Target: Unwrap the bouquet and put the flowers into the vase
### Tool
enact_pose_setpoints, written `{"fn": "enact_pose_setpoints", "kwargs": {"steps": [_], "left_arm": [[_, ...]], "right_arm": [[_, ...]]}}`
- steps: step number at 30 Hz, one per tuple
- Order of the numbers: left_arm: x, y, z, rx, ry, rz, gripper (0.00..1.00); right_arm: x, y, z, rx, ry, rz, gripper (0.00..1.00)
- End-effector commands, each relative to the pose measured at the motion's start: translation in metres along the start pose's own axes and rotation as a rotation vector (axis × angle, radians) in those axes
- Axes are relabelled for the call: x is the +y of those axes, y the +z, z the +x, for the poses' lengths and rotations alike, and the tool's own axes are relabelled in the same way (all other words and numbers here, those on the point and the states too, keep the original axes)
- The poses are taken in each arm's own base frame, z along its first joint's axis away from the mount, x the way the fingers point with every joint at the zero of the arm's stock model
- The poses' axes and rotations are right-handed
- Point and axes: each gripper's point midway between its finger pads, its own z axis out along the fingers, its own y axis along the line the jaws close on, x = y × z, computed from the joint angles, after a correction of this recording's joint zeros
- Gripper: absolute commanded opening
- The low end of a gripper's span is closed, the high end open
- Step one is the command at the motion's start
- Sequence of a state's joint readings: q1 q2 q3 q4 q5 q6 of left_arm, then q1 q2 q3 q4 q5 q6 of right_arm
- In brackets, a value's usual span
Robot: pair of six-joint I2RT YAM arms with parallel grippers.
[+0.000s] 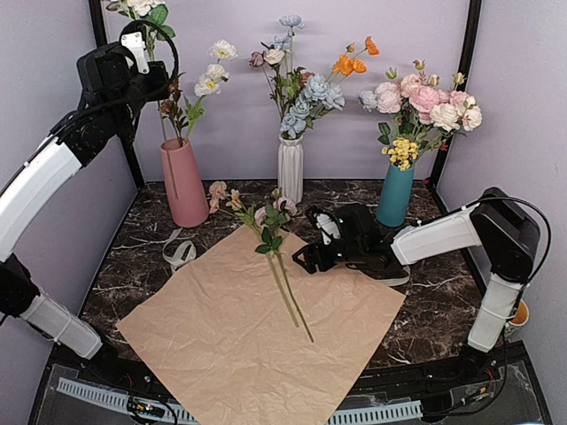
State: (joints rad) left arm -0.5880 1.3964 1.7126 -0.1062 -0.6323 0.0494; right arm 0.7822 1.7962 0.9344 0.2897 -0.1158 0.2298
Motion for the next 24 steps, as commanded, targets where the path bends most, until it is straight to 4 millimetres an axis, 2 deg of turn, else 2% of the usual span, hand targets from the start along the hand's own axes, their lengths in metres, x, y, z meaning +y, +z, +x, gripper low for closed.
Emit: {"fn": "enact_pose_setpoints", "kwargs": {"steps": [1,4,5,8,12,16,19,24], "left_arm": [[0.044,0.018,-0.066,-0.2,-0.041,-0.099,0.0],[0.057,0.034,-0.083,-0.262,-0.043,-0.148,0.0],[0.061,0.035,-0.095,-0.297,-0.052,-0.163,0.0],[0.07,0.044,-0.112,-0.342,-0.071,-0.177,0.0],[0.073,0.057,-0.118,-0.381,-0.076,-0.193,0.0],[0.073,0.073,-0.113,-0.401,-0.066,-0.2,0.0],[0.07,0.089,-0.101,-0.398,-0.051,-0.196,0.0],[0.064,0.121,-0.063,-0.321,-0.013,-0.216,0.0]], "right_arm": [[-0.003,0.003,-0.002,-0.012,0.005,0.002,0.83],[-0.003,0.003,-0.001,-0.011,0.005,-0.001,0.83],[-0.002,0.004,-0.001,-0.009,0.005,-0.003,0.83],[-0.002,0.005,0.0,-0.005,0.008,-0.006,0.83],[-0.002,0.006,0.001,-0.002,0.008,-0.009,0.83],[-0.001,0.006,0.001,0.001,0.01,-0.012,0.83],[0.0,0.006,0.001,0.0,0.012,-0.017,0.83],[0.0,0.007,0.002,0.005,0.012,-0.017,0.83]]}}
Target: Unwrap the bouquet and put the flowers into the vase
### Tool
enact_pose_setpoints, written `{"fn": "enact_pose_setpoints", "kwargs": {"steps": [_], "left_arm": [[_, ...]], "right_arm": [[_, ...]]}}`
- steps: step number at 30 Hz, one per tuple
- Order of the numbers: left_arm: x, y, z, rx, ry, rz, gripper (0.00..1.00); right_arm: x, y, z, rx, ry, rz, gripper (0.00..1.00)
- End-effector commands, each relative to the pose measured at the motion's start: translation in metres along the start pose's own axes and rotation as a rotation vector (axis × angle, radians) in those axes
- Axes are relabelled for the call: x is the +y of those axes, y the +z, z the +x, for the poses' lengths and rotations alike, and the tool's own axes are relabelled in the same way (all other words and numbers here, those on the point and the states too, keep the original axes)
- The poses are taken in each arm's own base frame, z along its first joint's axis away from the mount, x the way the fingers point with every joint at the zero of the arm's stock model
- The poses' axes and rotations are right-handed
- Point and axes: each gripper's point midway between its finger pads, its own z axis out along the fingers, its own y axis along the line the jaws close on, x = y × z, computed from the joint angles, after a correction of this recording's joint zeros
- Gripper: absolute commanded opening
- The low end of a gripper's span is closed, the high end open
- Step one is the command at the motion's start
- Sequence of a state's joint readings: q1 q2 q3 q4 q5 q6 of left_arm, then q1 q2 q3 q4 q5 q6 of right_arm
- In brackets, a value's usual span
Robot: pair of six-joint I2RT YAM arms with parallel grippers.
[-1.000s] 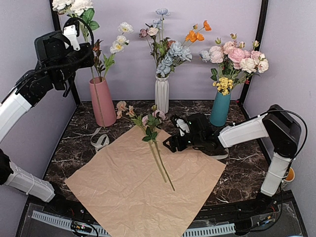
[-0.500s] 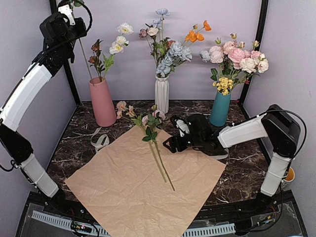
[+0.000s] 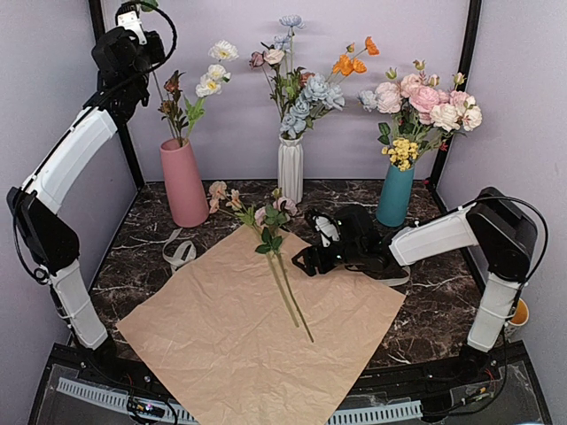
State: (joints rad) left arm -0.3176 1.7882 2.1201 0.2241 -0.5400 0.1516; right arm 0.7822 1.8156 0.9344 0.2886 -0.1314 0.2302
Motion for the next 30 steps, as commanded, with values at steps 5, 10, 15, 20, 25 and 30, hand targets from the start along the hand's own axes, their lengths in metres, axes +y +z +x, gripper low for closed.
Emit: {"fn": "enact_pose_setpoints", "kwargs": {"steps": [5,10,15,20,25,30], "left_arm": [[-0.003,0.01,0.051,0.061,0.04,-0.02,0.0],[-0.001,0.008,0.105,0.167,0.038,-0.007,0.0],[0.001,-0.002,0.163,0.303,0.011,0.023,0.0],[-0.002,-0.014,0.203,0.422,-0.022,0.05,0.02],[-0.003,-0.028,0.22,0.51,-0.064,0.065,0.4],[-0.005,-0.043,0.219,0.589,-0.107,0.099,0.61]], "right_arm": [[-0.001,0.002,-0.007,-0.019,0.007,-0.004,0.83],[0.0,0.003,-0.007,-0.016,0.008,-0.009,0.83],[-0.001,0.003,-0.006,-0.013,0.01,-0.008,0.82],[0.0,0.004,-0.006,-0.011,0.011,-0.01,0.82],[0.0,0.004,-0.006,-0.011,0.011,-0.012,0.82],[0.0,0.004,-0.006,-0.009,0.012,-0.014,0.82]]}}
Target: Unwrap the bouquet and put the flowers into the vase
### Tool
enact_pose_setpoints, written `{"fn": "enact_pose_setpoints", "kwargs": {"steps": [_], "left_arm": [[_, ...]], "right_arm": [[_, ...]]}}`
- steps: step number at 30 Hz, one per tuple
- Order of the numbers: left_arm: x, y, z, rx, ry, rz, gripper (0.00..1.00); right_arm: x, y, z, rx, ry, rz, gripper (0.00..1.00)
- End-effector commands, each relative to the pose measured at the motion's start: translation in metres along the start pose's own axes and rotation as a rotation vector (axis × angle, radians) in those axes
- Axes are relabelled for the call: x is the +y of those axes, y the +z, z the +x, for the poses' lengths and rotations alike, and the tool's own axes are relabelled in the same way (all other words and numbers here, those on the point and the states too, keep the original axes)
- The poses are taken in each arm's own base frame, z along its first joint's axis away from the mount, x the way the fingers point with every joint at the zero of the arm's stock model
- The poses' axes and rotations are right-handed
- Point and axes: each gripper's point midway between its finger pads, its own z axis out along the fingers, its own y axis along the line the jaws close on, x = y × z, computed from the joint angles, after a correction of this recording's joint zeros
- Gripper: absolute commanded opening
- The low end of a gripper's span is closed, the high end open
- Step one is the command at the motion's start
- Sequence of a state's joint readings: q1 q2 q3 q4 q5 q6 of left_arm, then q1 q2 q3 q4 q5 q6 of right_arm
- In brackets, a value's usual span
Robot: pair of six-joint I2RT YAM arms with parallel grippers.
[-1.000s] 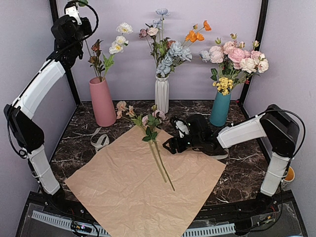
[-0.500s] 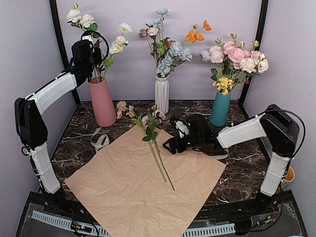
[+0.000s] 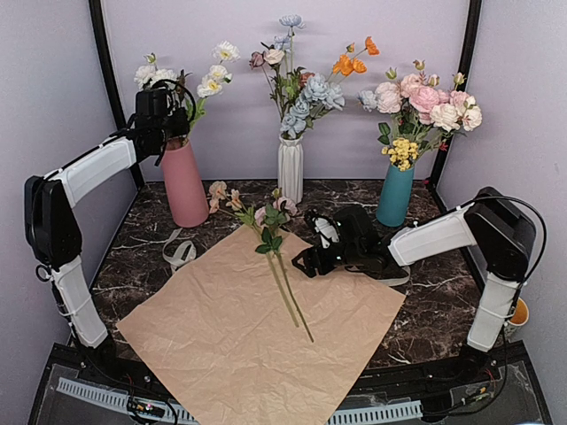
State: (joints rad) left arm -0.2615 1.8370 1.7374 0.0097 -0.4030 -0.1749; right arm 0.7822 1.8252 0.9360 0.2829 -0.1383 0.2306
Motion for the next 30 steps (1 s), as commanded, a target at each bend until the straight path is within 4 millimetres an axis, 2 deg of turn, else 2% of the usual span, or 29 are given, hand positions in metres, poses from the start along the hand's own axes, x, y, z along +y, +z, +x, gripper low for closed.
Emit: {"fn": "enact_pose_setpoints", "kwargs": {"steps": [1,6,12,16,19,22,24,25,27,30], "left_arm": [[-0.001,-0.034,-0.022,0.034,-0.084,0.066,0.63],[-0.002,-0.061,-0.028,0.096,-0.123,0.119,0.72],[0.0,-0.096,-0.061,0.095,-0.129,0.16,0.94],[-0.007,-0.12,-0.071,0.125,-0.129,0.234,0.98],[-0.007,-0.138,-0.07,0.162,-0.139,0.274,0.99],[-0.001,-0.159,-0.06,0.201,-0.149,0.288,0.99],[0.002,-0.175,-0.046,0.229,-0.155,0.31,0.99],[0.006,-0.186,-0.032,0.246,-0.154,0.322,0.99],[0.011,-0.198,-0.015,0.265,-0.164,0.333,0.99],[0.023,-0.216,0.024,0.294,-0.191,0.333,0.99]], "right_arm": [[0.0,0.002,-0.011,-0.024,0.011,-0.01,0.82],[0.001,0.002,-0.01,-0.022,0.011,-0.015,0.82],[0.006,0.002,-0.011,-0.024,0.01,-0.038,0.82],[0.01,0.002,-0.011,-0.026,0.0,-0.058,0.78],[0.013,0.004,-0.009,-0.018,-0.013,-0.058,0.75],[0.019,0.006,-0.009,-0.016,-0.052,-0.054,0.71],[0.025,0.006,-0.008,-0.018,-0.093,-0.044,0.69],[0.028,0.007,-0.007,-0.019,-0.116,-0.041,0.67],[0.034,0.009,-0.006,-0.018,-0.136,-0.044,0.65],[0.043,0.013,-0.007,-0.019,-0.142,-0.066,0.62]]}}
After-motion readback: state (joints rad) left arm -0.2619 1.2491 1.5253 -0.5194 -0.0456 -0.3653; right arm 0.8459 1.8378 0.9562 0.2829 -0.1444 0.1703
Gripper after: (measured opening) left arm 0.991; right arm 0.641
